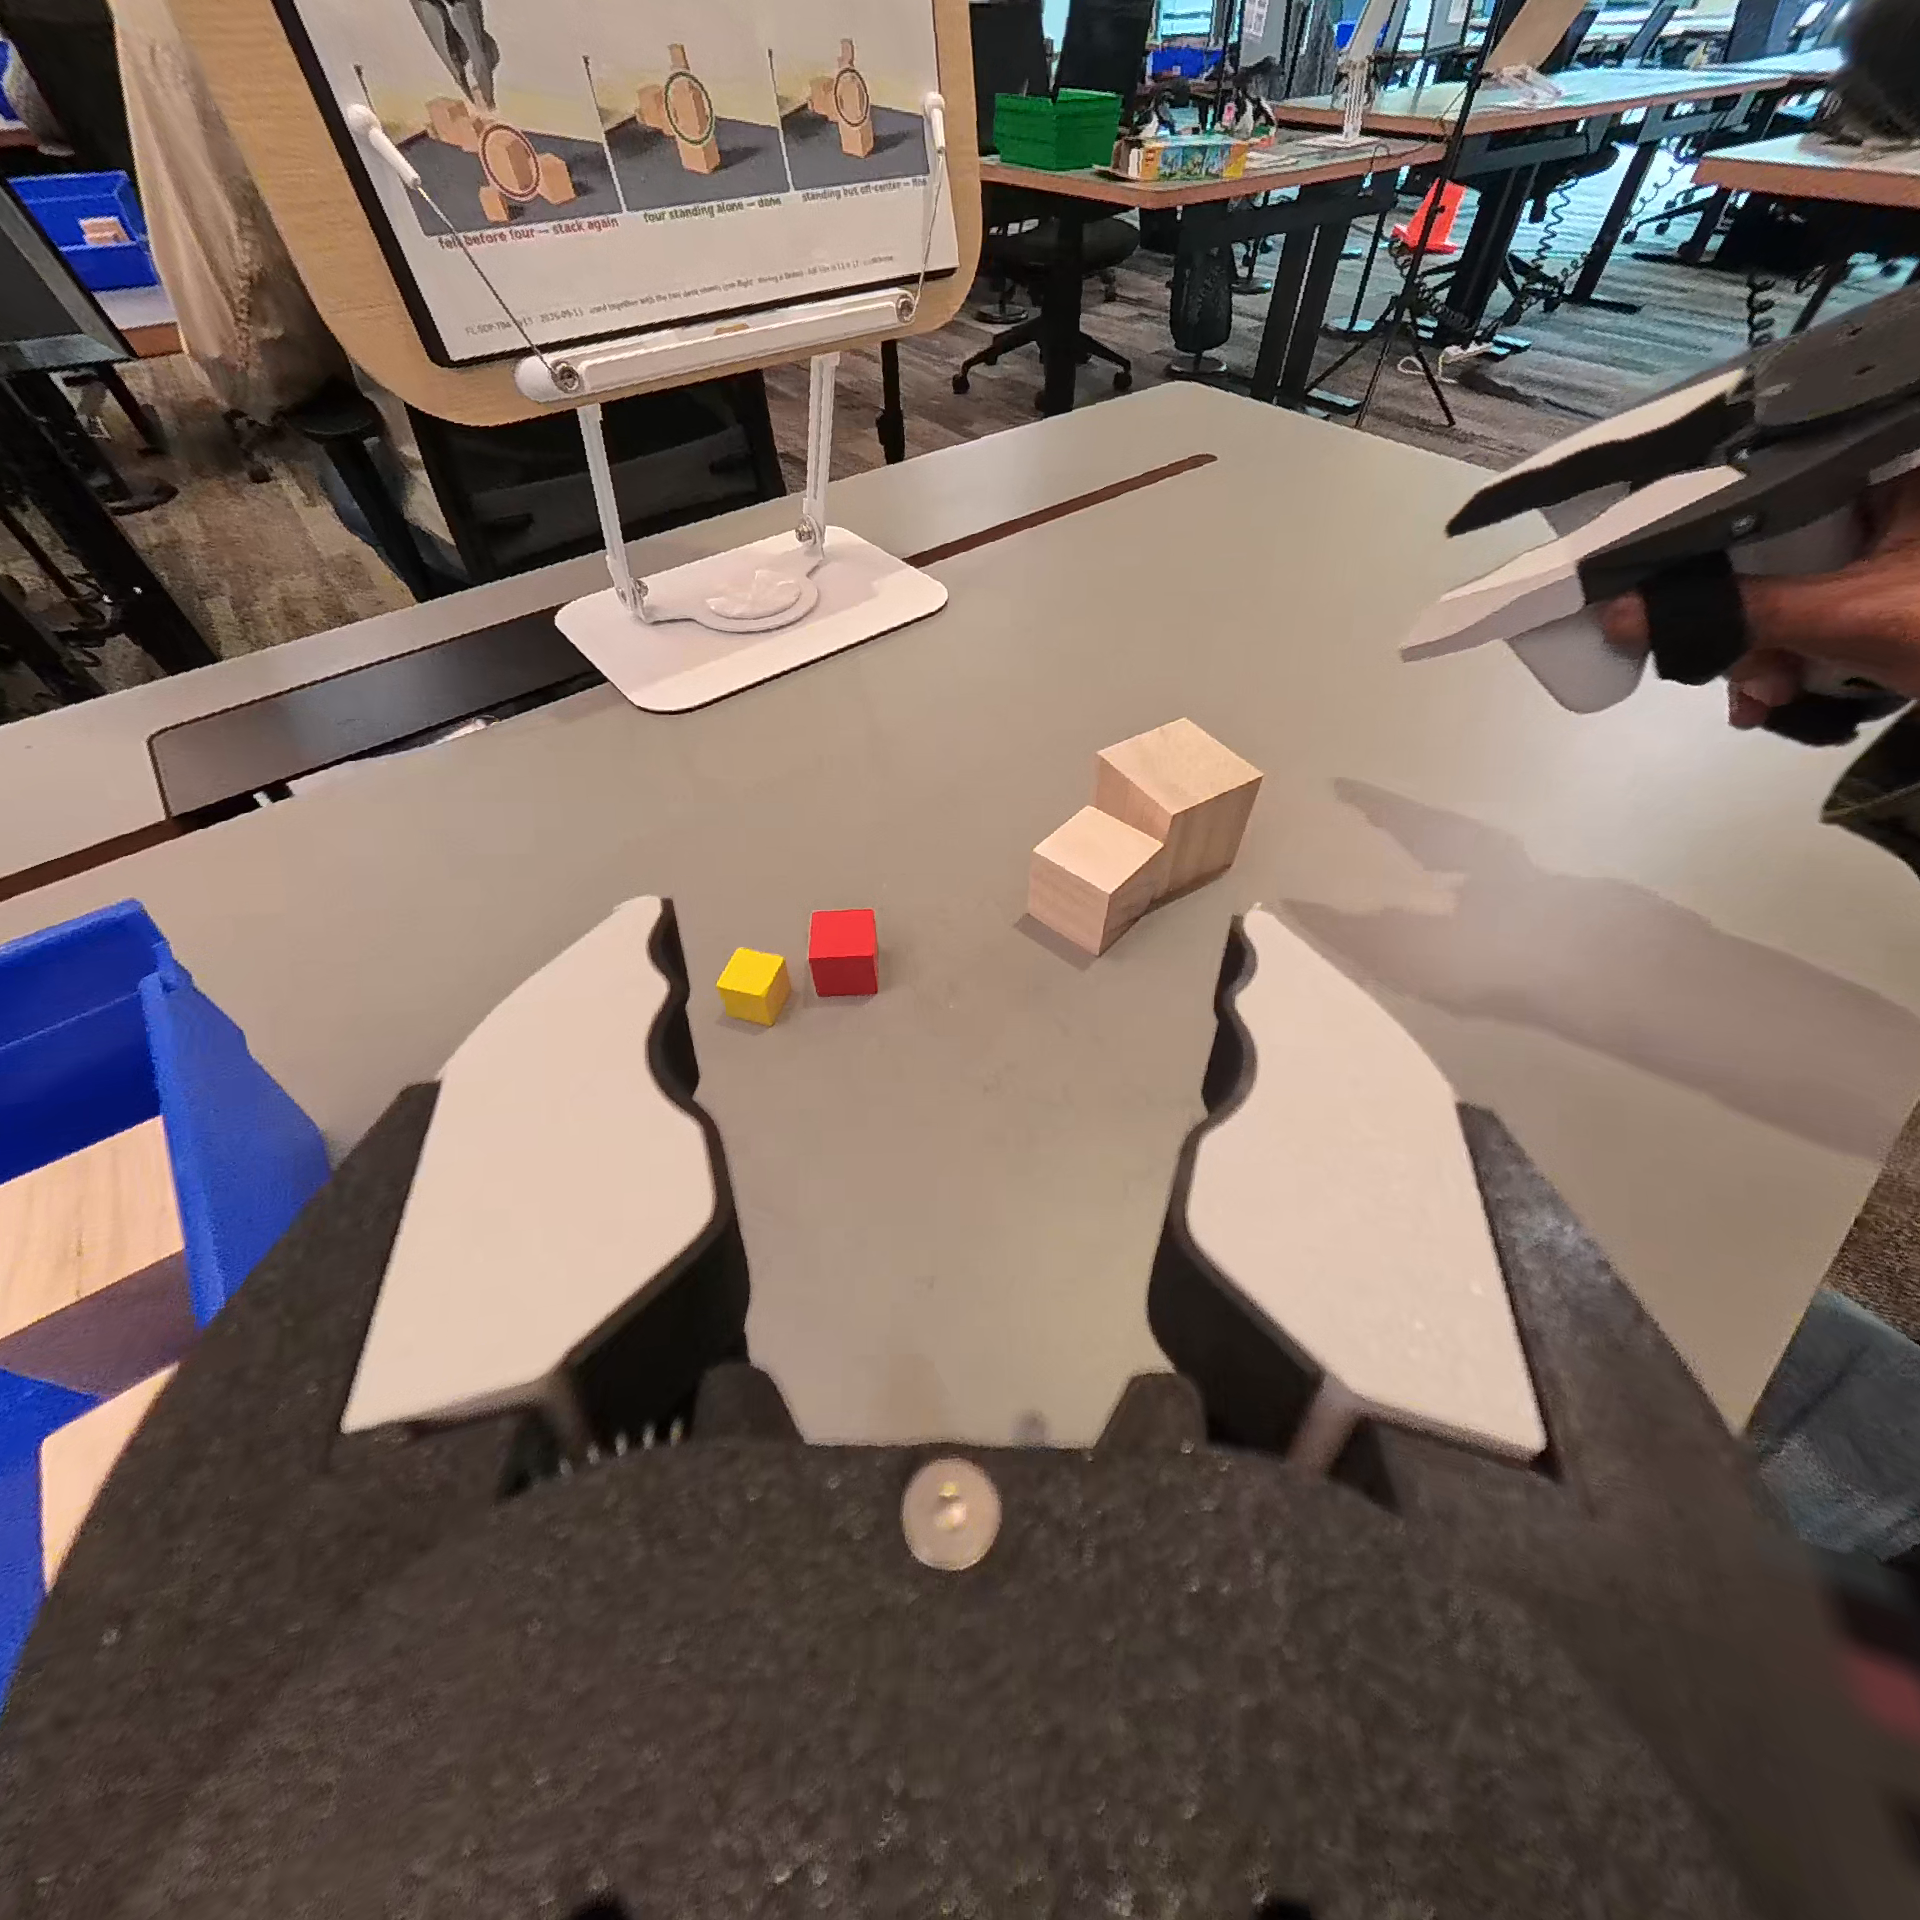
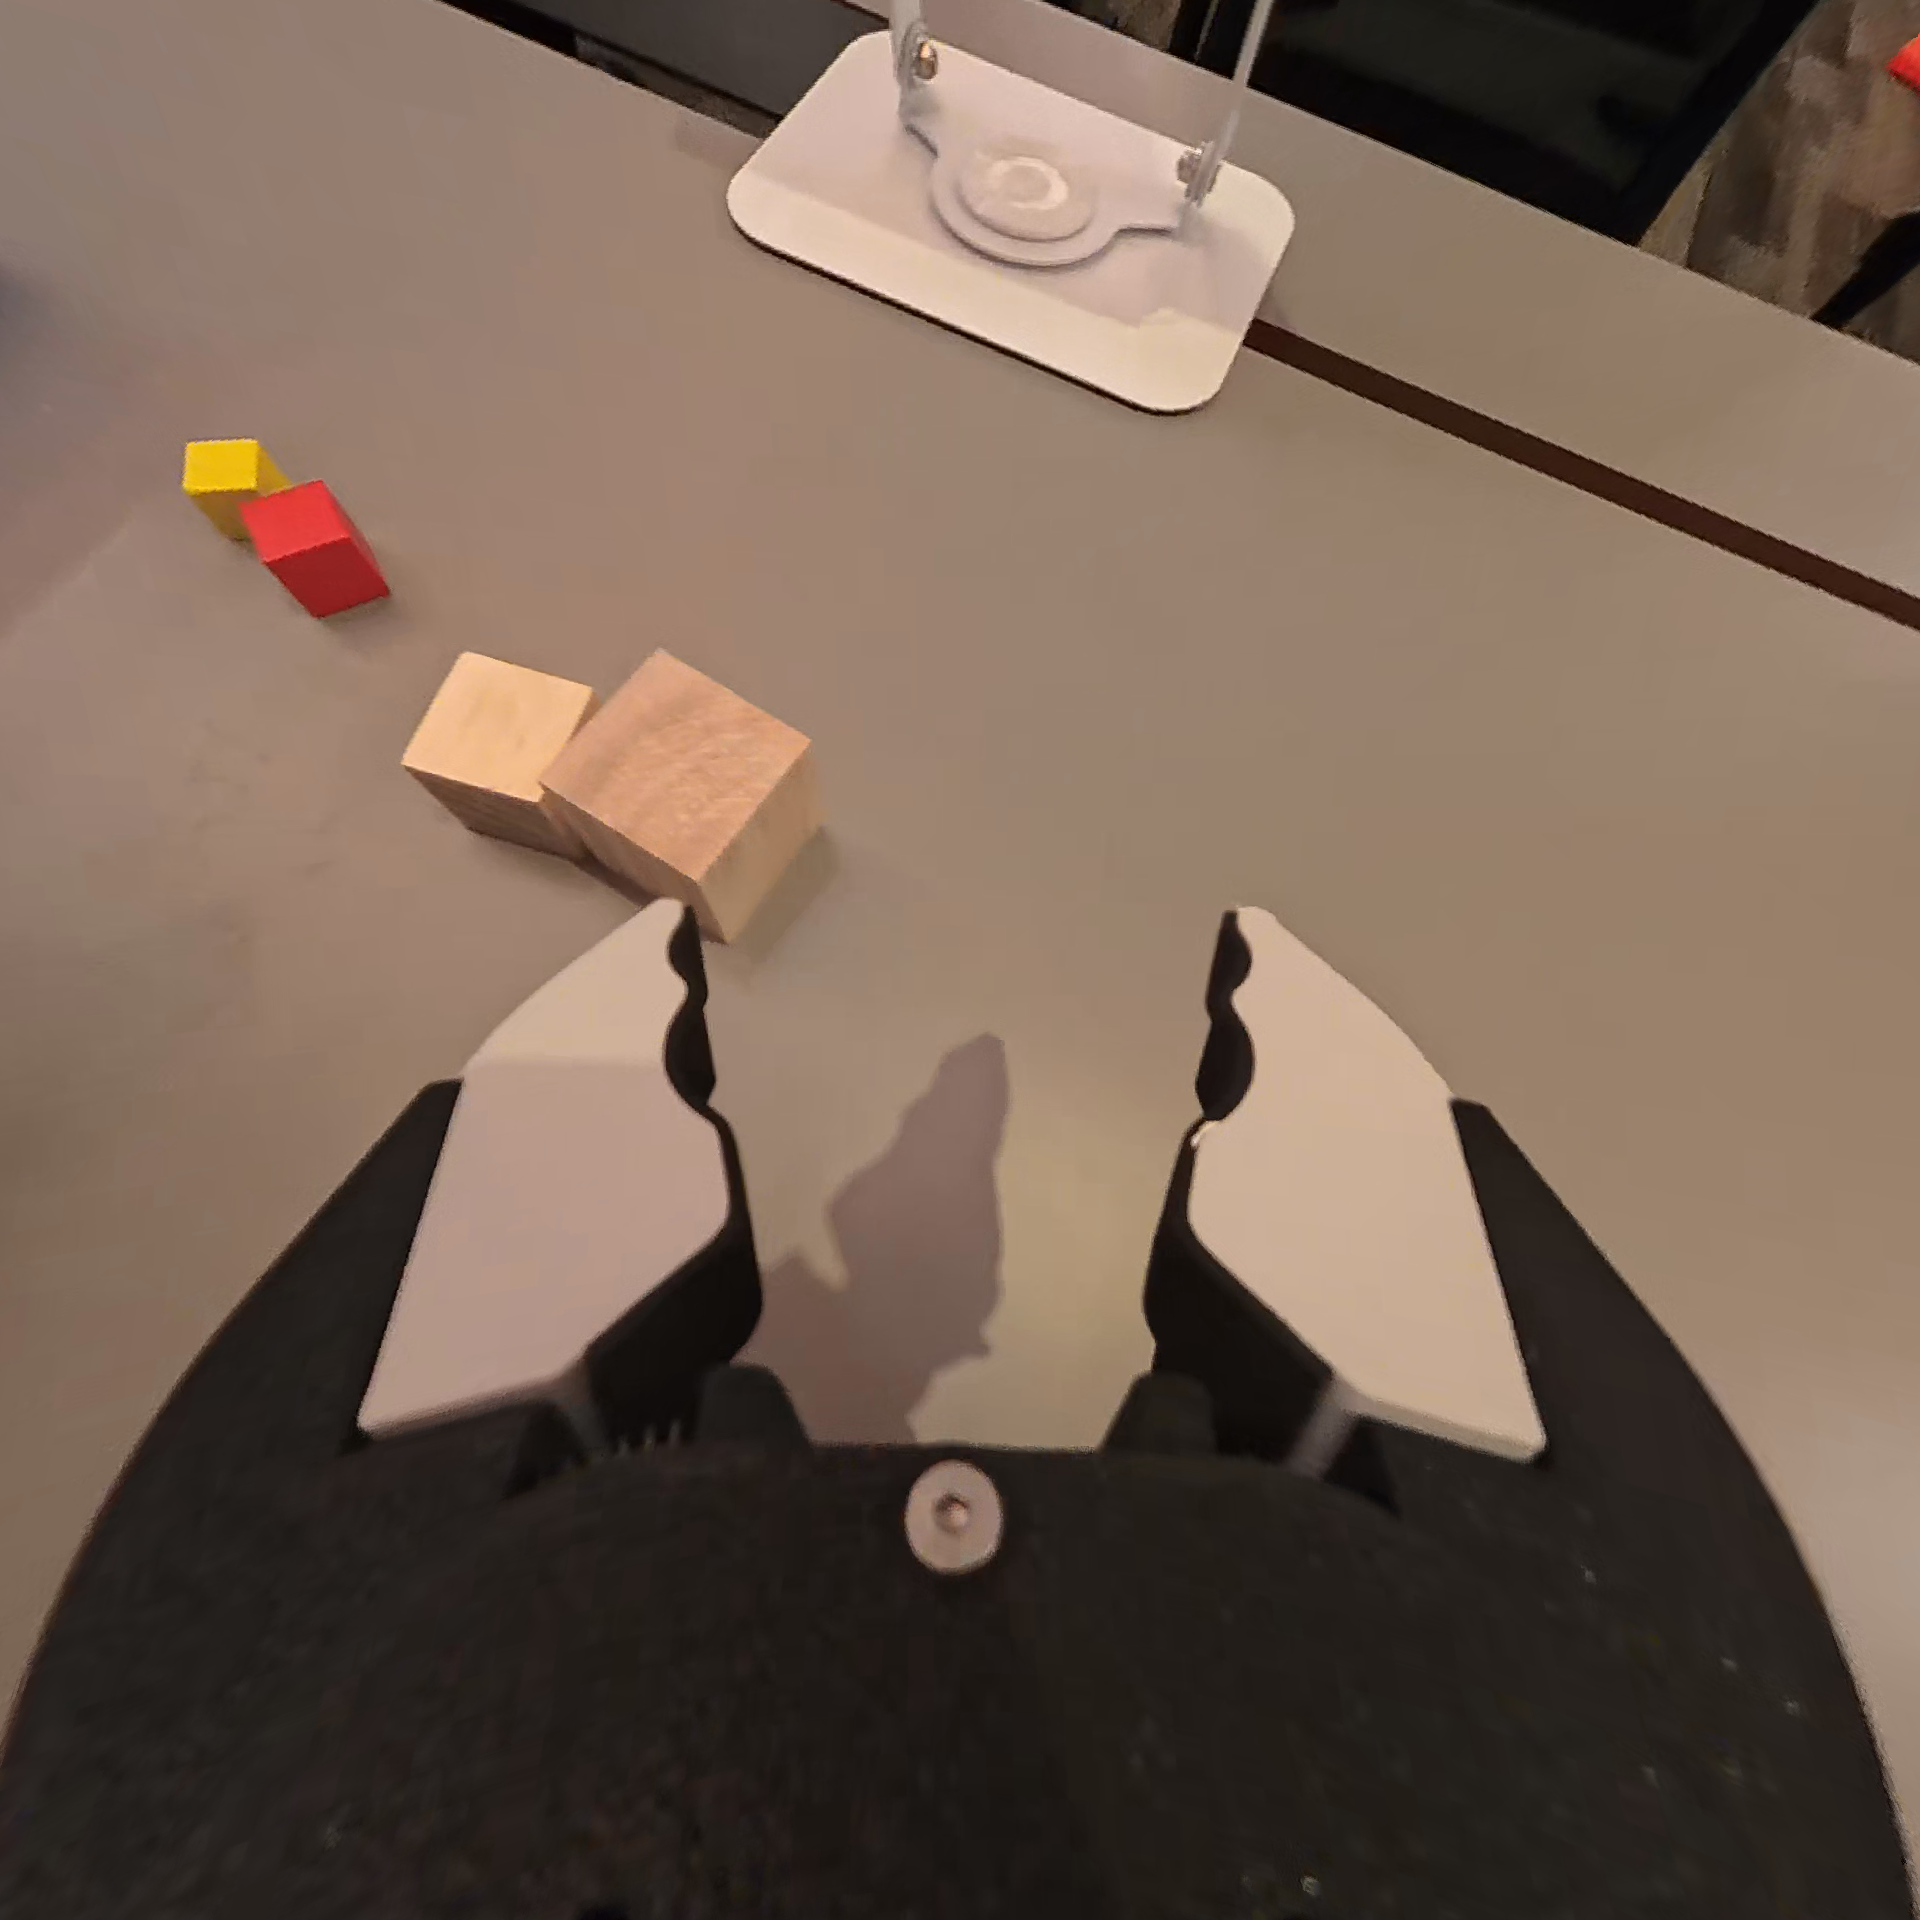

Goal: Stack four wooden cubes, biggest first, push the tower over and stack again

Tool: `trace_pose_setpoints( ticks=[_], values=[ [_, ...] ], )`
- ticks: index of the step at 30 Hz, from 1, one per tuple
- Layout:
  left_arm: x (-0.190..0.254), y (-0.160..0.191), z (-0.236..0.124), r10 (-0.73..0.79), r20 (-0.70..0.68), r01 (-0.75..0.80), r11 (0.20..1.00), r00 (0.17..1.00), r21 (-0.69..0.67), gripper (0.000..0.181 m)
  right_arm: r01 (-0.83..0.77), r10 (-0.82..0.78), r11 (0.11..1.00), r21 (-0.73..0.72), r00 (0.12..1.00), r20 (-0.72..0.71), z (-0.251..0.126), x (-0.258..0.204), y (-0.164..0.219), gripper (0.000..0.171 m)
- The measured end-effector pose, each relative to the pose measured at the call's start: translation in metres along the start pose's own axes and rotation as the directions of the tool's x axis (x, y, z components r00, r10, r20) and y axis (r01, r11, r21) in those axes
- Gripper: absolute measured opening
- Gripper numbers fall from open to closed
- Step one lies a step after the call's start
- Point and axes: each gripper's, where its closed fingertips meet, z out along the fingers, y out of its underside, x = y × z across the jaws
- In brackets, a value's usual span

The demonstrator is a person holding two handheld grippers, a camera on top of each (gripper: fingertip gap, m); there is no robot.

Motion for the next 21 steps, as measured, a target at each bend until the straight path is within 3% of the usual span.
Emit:
trace_pose_setpoints(
  ticks=[1, 8, 21],
  values=[
    [0.000, 0.001, 0.001, 0.004, 0.004, -0.004, 1.000, 1.000, -0.003, 0.097, -0.013, 0.013, 1.000, 0.006, 1.000, 0.002, -0.001, 0.003, 0.003, 0.094],
    [0.000, 0.004, 0.006, 0.007, 0.011, -0.007, 1.000, 1.000, -0.009, 0.098, -0.078, 0.079, 0.995, 0.056, 0.997, -0.020, -0.004, 0.024, 0.017, 0.121],
    [-0.008, 0.016, 0.017, -0.013, 0.035, 0.014, 1.000, 0.999, -0.020, 0.099, -0.169, 0.178, 0.969, 0.179, 0.983, -0.037, -0.021, 0.054, 0.022, 0.145]
  ],
)
